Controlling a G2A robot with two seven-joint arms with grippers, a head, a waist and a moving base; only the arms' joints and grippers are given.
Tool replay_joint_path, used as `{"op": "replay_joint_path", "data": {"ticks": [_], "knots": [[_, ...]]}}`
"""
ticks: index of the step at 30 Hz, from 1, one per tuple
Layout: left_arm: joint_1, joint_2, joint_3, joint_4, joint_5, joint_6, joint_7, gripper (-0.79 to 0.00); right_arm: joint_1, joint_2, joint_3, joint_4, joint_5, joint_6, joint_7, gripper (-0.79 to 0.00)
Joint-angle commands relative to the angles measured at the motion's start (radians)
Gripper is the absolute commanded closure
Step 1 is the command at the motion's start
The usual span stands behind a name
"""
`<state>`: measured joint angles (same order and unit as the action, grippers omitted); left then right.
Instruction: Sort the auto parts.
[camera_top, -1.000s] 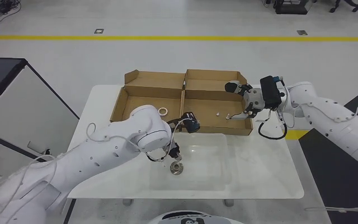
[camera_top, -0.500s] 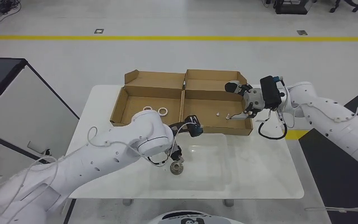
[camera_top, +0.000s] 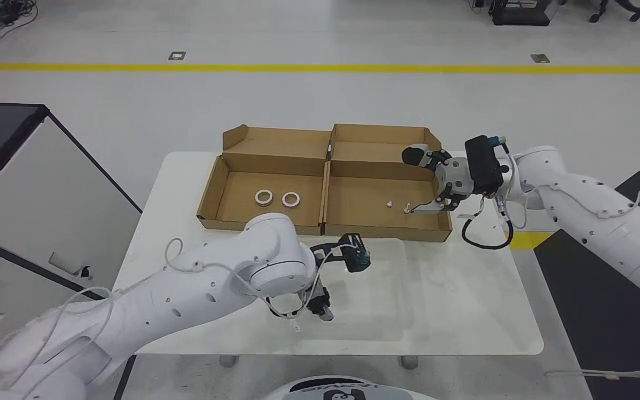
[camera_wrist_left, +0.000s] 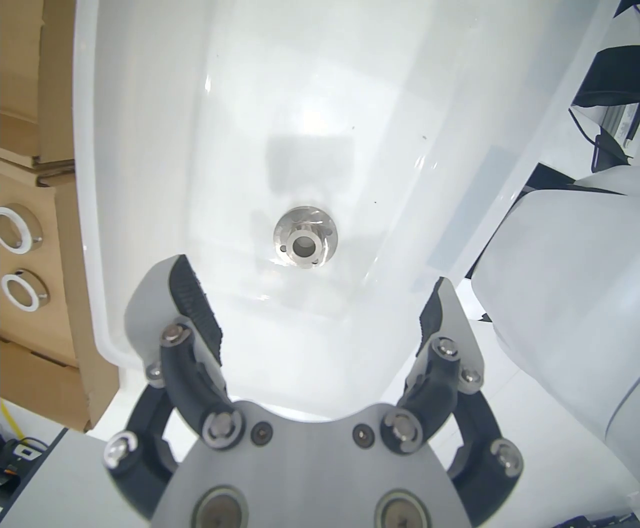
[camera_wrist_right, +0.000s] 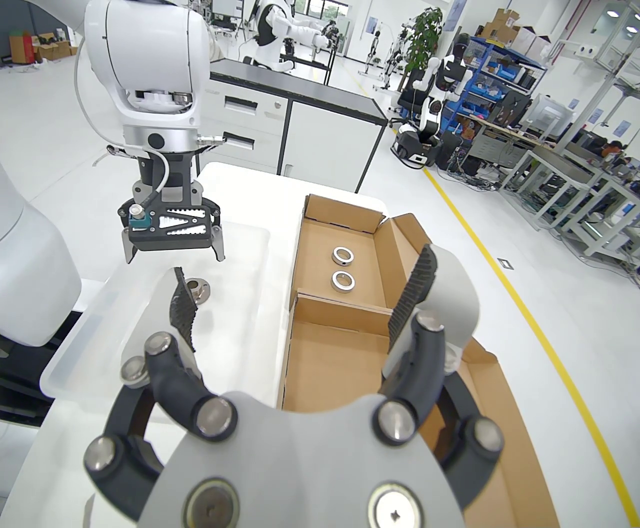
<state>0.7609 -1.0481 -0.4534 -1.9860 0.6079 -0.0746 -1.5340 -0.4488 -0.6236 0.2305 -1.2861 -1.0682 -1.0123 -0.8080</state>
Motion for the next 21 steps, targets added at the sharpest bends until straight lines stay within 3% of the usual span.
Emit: {"op": "replay_joint_path", "data": {"ticks": [1,15,19,21], "knots": [[0.010,0.000,0.000,0.006,0.002,-0.010,0.029,-0.785,0.000,0.000,0.000,0.000,0.000,0.000,0.000,-0.785],[0.009,-0.026,0.045,0.083,0.048,-0.059,0.027,-0.785,0.000,0.000,0.000,0.000,0.000,0.000,0.000,-0.785],[0.004,-0.032,0.045,0.096,0.039,-0.067,0.022,-0.539,0.000,0.000,0.000,0.000,0.000,0.000,0.000,-0.785],[0.004,-0.035,0.046,0.102,0.038,-0.070,0.021,-0.459,0.000,0.000,0.000,0.000,0.000,0.000,0.000,-0.785]]}}
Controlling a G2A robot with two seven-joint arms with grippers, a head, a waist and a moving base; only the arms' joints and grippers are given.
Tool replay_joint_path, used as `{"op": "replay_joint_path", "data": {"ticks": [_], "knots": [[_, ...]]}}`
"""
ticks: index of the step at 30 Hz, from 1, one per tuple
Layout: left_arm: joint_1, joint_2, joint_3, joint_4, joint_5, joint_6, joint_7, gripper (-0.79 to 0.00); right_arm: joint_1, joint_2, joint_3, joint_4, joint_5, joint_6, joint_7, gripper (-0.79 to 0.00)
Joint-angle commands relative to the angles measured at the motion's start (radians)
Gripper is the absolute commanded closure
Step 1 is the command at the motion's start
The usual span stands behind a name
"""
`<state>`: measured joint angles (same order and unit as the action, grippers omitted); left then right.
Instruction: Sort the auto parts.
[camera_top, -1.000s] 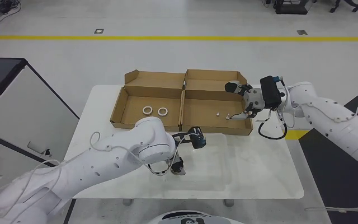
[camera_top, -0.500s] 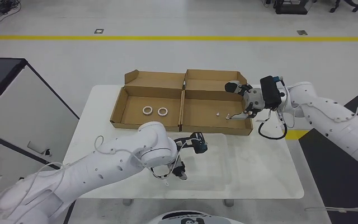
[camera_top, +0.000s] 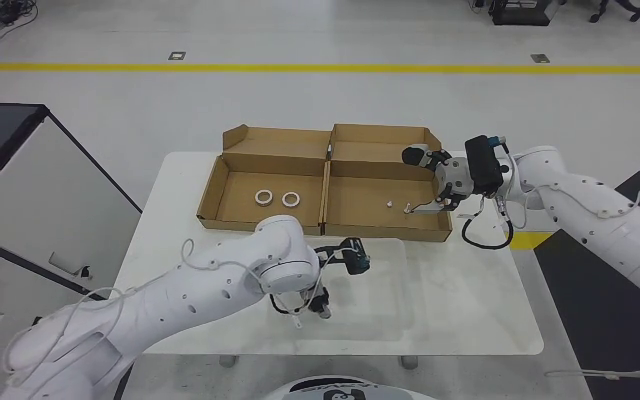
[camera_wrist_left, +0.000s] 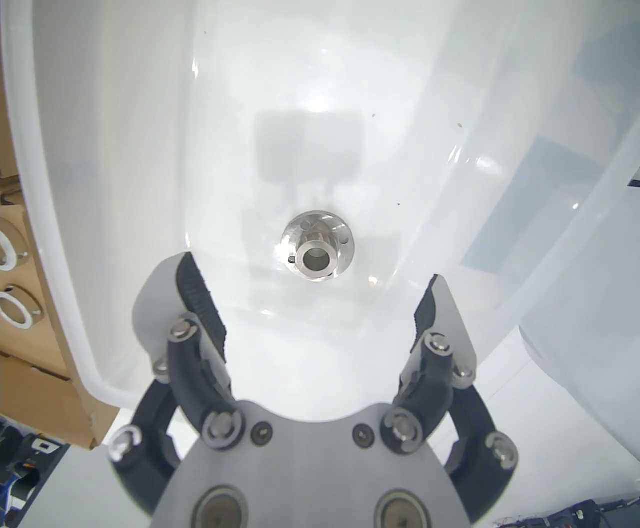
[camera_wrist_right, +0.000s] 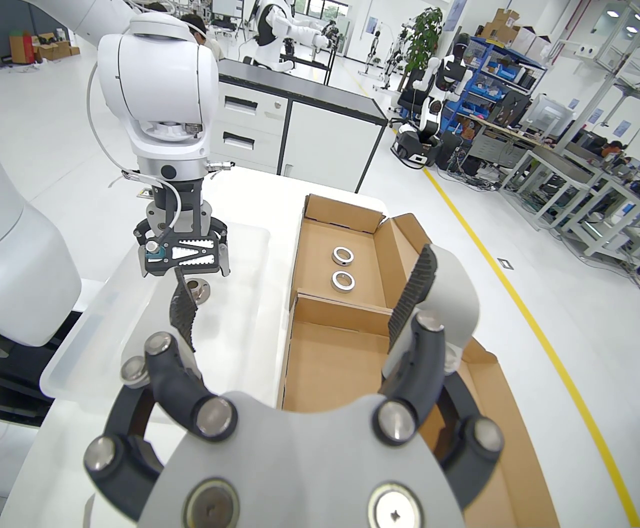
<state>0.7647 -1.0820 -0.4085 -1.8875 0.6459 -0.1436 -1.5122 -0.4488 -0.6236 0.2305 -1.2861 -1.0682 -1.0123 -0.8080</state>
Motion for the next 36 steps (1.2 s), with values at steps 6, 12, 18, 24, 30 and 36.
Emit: {"op": "replay_joint_path", "data": {"ticks": [6,12,18,24,30,36], "knots": [[0.003,-0.011,0.013,0.027,-0.006,-0.016,-0.004,-0.354,0.000,0.000,0.000,0.000,0.000,0.000,0.000,-0.785],[0.005,-0.018,0.024,0.048,0.002,-0.026,-0.011,-0.336,0.000,0.000,0.000,0.000,0.000,0.000,0.000,-0.785],[0.010,-0.025,0.028,0.070,-0.008,-0.034,-0.012,-0.366,0.000,0.000,0.000,0.000,0.000,0.000,0.000,-0.785],[0.014,-0.030,0.030,0.086,-0.009,-0.043,-0.008,-0.382,0.000,0.000,0.000,0.000,0.000,0.000,0.000,-0.785],[0.016,-0.036,0.036,0.105,-0.003,-0.049,-0.009,-0.357,0.000,0.000,0.000,0.000,0.000,0.000,0.000,-0.785],[0.017,-0.043,0.042,0.118,0.004,-0.052,-0.006,-0.345,0.000,0.000,0.000,0.000,0.000,0.000,0.000,-0.785]]}}
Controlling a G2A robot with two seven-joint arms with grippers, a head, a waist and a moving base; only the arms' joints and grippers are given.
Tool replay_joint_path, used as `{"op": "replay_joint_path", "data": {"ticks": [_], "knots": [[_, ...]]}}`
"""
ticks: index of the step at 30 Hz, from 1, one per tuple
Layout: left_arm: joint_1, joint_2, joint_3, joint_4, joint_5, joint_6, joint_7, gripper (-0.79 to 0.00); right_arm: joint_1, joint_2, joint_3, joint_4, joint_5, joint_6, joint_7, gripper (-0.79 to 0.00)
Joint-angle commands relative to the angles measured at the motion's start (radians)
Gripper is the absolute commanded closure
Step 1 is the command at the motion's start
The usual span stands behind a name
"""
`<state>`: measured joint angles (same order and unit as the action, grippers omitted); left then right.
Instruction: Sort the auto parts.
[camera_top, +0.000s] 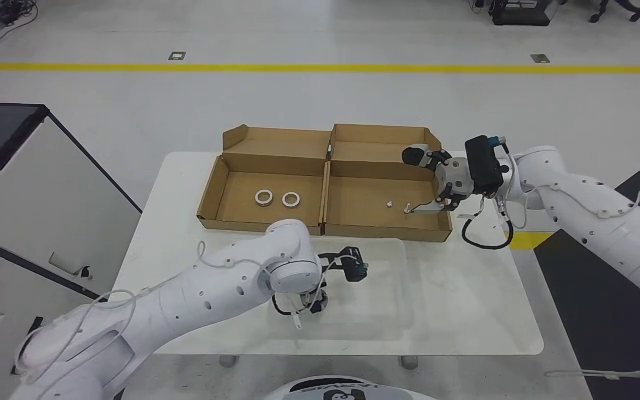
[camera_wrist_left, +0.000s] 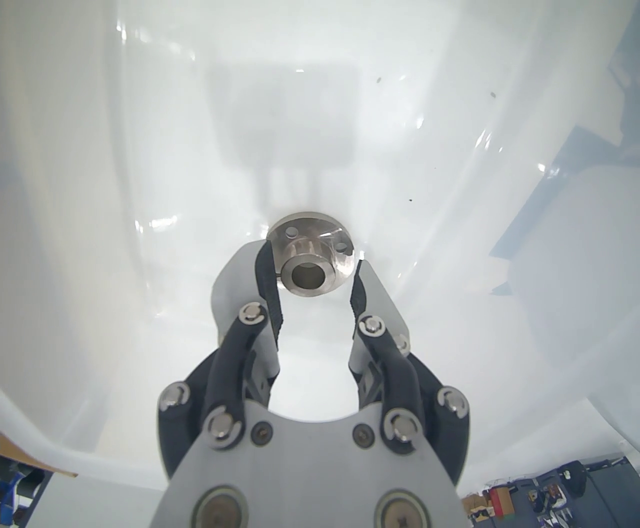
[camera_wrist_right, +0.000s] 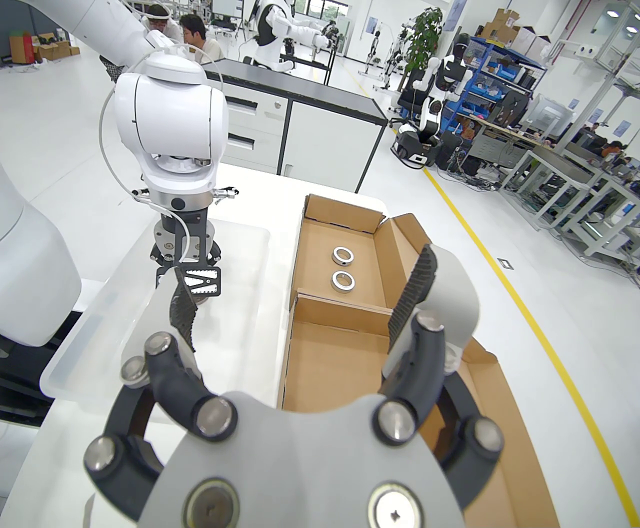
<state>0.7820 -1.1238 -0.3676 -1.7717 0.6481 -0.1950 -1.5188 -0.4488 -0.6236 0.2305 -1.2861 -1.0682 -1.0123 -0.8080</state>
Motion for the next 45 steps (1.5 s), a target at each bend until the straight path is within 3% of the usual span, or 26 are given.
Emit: {"op": "replay_joint_path", "data": {"ticks": [1,45], "knots": [[0.000,-0.002,0.002,0.005,0.001,0.000,0.001,-0.345,0.000,0.000,0.000,0.000,0.000,0.000,0.000,-0.785],[0.001,-0.021,0.000,0.052,0.012,-0.020,-0.017,-0.286,0.000,0.000,0.000,0.000,0.000,0.000,0.000,-0.785]]}}
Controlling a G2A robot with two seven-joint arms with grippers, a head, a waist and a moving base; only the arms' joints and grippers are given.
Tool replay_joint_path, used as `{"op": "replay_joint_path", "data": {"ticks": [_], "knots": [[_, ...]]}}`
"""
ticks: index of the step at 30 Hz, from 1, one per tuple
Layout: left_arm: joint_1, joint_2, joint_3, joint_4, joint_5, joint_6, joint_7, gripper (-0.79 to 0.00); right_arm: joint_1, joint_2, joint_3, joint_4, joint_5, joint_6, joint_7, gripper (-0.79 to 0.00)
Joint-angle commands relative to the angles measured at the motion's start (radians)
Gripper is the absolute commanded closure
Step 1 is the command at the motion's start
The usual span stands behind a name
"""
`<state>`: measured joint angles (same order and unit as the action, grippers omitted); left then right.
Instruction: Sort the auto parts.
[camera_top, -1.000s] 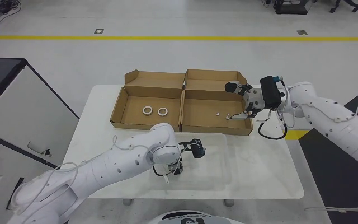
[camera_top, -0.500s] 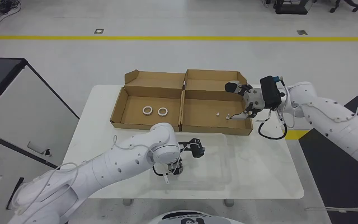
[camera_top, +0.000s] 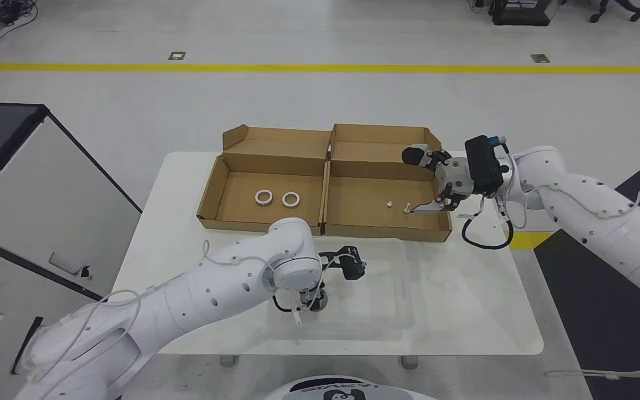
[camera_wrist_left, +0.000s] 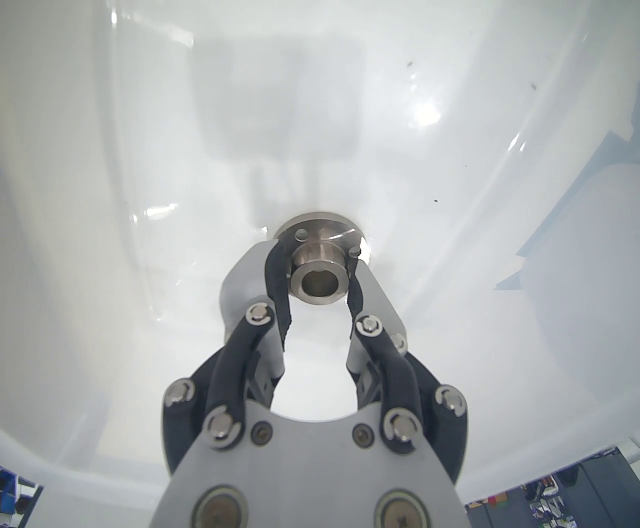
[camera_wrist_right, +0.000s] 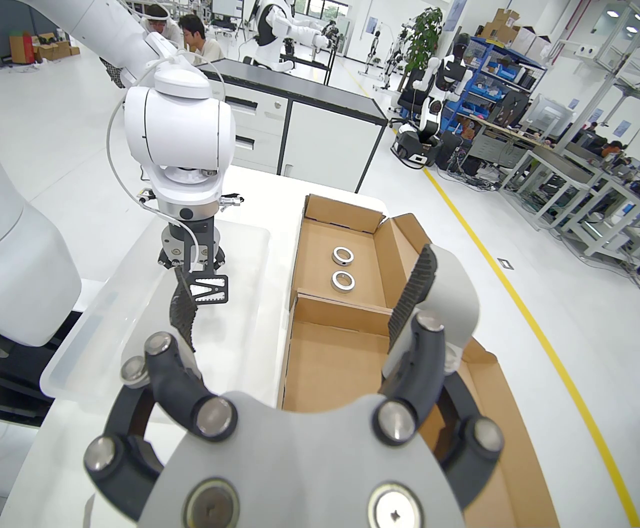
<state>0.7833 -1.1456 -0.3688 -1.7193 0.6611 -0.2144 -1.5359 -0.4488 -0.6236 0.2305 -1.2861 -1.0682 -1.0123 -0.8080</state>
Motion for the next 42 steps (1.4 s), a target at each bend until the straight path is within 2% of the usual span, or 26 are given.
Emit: {"op": "replay_joint_path", "data": {"ticks": [1,12,14,15,16,17,26,32,42], "knots": [[-0.002,0.001,0.002,-0.002,-0.002,-0.002,0.000,-0.292,0.000,0.000,0.000,0.000,0.000,0.000,0.000,-0.785],[-0.005,-0.006,0.016,0.009,-0.006,-0.004,0.002,-0.320,0.000,0.000,0.000,0.000,0.000,0.000,0.000,-0.785],[-0.006,-0.009,0.017,0.015,-0.006,-0.005,0.002,-0.292,0.000,0.000,0.000,0.000,0.000,0.000,0.000,-0.785],[-0.007,-0.010,0.018,0.017,-0.005,-0.005,0.003,-0.243,0.000,0.000,0.000,0.000,0.000,0.000,0.000,-0.785],[-0.007,-0.012,0.018,0.019,-0.004,-0.005,0.003,-0.148,0.000,0.000,0.000,0.000,0.000,0.000,0.000,-0.785],[-0.008,-0.013,0.019,0.022,-0.002,-0.004,0.002,0.000,0.000,0.000,0.000,0.000,0.000,0.000,0.000,-0.785],[-0.026,-0.010,0.006,0.008,-0.014,0.005,0.000,0.000,0.000,0.000,0.000,0.000,0.000,0.000,0.000,-0.785],[-0.059,0.023,-0.027,-0.076,-0.045,0.054,0.000,0.000,0.000,0.000,0.000,0.000,0.000,0.000,0.000,-0.785],[-0.140,0.122,-0.044,-0.262,-0.081,0.128,0.000,0.000,0.000,0.000,0.000,0.000,0.000,0.000,0.000,-0.785]]}}
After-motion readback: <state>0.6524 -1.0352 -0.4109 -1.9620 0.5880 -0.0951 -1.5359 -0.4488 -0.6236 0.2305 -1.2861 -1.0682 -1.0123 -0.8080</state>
